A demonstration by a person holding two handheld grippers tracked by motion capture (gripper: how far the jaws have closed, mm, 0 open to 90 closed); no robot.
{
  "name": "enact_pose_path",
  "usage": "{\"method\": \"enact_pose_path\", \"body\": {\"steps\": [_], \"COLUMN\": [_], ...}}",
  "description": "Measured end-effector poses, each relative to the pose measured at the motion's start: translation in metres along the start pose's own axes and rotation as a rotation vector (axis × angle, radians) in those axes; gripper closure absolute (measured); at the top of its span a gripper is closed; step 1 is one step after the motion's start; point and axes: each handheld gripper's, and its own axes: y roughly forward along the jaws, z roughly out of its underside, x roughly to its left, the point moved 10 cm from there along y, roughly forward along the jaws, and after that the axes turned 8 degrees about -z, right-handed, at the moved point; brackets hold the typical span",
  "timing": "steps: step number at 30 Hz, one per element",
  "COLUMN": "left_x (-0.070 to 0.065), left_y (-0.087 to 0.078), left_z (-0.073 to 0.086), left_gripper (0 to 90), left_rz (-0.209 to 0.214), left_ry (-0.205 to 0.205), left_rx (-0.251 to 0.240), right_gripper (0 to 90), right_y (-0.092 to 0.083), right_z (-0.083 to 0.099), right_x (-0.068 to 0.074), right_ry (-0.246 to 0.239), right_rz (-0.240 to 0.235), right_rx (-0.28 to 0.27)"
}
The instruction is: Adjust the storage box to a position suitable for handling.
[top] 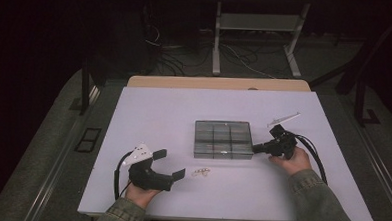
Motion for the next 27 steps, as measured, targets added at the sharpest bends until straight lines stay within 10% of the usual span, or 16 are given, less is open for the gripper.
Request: {"method": "enact_pose_path", "body": {"steps": [27], "left_x": [-0.001], "left_y": [-0.001], "left_z": [0.0], "left_gripper": [0.0], "left_rz": [0.004], "left_ry": [-0.004], "left_rx": [-0.002], "right_gripper": [83.9], "right_y": [-0.046], "right_z": [-0.012], "right_x": [0.025], "right_ry": [-0.003], "right_rz": [-0.035], "right_rx": [-0.204]}}
